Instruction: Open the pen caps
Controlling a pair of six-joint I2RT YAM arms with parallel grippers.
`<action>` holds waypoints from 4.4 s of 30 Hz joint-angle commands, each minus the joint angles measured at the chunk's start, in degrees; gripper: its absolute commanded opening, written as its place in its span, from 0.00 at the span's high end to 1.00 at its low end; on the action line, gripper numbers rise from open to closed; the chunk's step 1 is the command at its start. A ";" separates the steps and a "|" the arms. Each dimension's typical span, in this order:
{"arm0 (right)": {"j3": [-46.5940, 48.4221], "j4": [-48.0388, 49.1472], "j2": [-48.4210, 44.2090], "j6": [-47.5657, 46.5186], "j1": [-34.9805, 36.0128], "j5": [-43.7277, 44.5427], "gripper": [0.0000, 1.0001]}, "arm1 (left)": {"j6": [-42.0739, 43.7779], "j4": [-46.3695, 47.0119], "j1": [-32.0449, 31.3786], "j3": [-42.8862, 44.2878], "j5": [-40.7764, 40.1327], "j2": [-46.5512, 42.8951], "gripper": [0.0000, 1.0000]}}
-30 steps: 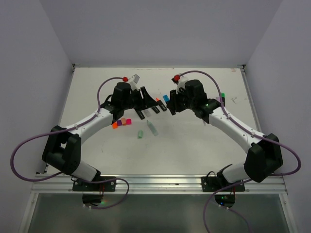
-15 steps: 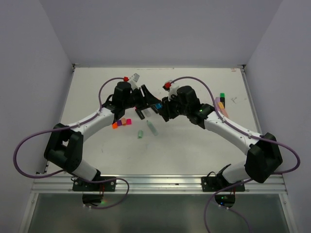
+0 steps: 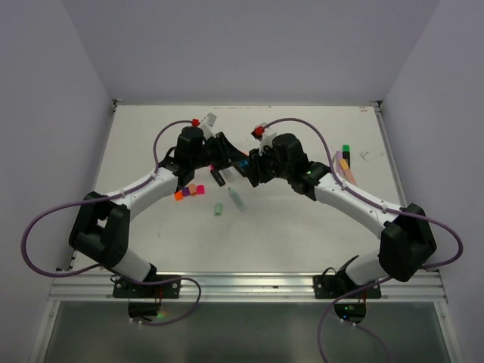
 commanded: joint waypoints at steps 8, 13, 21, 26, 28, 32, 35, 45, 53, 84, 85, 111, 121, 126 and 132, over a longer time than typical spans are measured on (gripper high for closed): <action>0.49 4.50 -0.25 1.52 0.32 2.07 1.00 | 0.03 2.70 -0.68 -0.26 1.13 -0.27 0.81; -0.30 4.15 -0.25 0.91 0.24 0.23 0.90 | 0.21 3.13 -0.68 -0.43 1.13 -0.70 1.00; -0.04 5.29 2.56 1.26 0.15 -0.21 0.48 | -1.38 5.86 -0.59 -2.19 1.66 -3.08 1.00; 0.14 5.64 3.97 1.96 0.24 -2.14 0.76 | -1.99 7.09 -0.68 -3.07 1.13 -4.49 1.00; -0.21 5.46 4.58 2.22 0.32 -2.85 1.00 | -3.13 9.10 -0.59 -3.77 0.52 -4.92 1.00; -1.44 3.45 4.93 1.61 2.25 1.01 1.00 | -3.66 10.96 -0.07 -2.81 -1.15 -4.40 1.00; -4.07 4.58 4.50 2.49 3.13 2.24 1.00 | -5.41 15.08 2.48 -3.60 -4.57 -5.19 1.00; -8.65 3.44 2.30 3.28 4.81 5.15 1.00 | -4.37 12.81 12.15 2.28 -9.69 -2.91 1.00; -10.58 0.98 0.19 4.16 4.81 -0.56 1.00 | 3.71 22.39 15.22 5.45 5.35 1.31 1.00; 2.25 3.96 21.28 0.64 2.61 9.81 1.00 | 10.49 -10.75 5.91 -32.42 -11.97 -27.43 1.00; 2.42 4.14 22.50 0.64 2.61 9.81 1.00 | 10.40 -10.32 5.91 -32.78 -11.18 -27.16 1.00; 2.95 5.37 22.78 1.70 2.61 6.99 0.65 | 10.05 1.73 5.38 -37.97 -10.12 -17.58 0.49; 5.32 -0.42 15.58 2.22 1.12 15.69 0.41 | 11.89 -1.78 5.38 -36.91 -11.17 -23.29 0.38; 7.26 -5.34 11.19 2.05 -6.50 18.86 0.39 | 13.21 -5.65 5.30 -34.89 -11.97 -27.24 0.35; 7.09 -11.14 10.21 1.18 -17.67 24.65 0.41 | 13.92 -8.20 5.30 -33.31 -11.00 -31.11 0.34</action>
